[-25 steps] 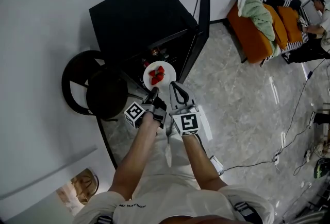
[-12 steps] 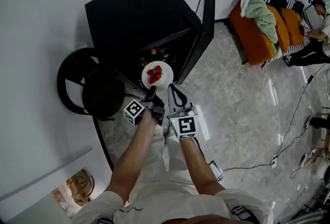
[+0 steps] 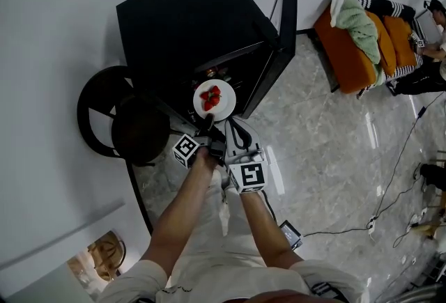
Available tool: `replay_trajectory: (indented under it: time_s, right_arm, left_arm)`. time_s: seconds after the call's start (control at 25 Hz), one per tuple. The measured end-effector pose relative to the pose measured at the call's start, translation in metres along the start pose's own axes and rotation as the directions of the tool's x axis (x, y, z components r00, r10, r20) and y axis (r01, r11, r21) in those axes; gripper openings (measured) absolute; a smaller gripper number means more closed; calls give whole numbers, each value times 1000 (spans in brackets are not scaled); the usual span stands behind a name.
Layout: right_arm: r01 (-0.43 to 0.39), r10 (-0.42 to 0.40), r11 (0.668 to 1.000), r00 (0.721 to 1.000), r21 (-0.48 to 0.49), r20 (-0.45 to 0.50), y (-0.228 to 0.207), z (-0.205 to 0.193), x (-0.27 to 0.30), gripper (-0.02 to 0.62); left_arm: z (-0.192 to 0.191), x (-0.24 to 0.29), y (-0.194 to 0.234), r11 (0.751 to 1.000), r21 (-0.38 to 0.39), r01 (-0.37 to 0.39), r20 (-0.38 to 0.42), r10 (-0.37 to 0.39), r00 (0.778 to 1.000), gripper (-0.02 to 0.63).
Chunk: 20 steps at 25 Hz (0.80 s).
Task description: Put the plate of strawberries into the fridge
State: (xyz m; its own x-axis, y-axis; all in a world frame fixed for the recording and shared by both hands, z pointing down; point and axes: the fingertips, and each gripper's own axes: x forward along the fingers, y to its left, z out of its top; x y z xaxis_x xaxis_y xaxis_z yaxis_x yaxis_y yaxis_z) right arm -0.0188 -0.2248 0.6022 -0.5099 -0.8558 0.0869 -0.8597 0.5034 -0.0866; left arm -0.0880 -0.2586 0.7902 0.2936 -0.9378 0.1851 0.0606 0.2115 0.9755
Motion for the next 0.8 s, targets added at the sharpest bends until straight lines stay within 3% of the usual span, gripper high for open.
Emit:
replay_trajectory:
  time_s: [0.2, 0.8]
  right_arm:
    - [15, -14, 999, 1000, -49, 15, -8, -1, 2, 12]
    - [49, -50, 998, 998, -38, -25, -17, -27, 2, 12]
  left_arm:
    - [6, 13, 11, 1000, 6, 1, 59, -1, 998, 10]
    - [30, 43, 45, 1000, -2, -26, 185, 26, 982, 9]
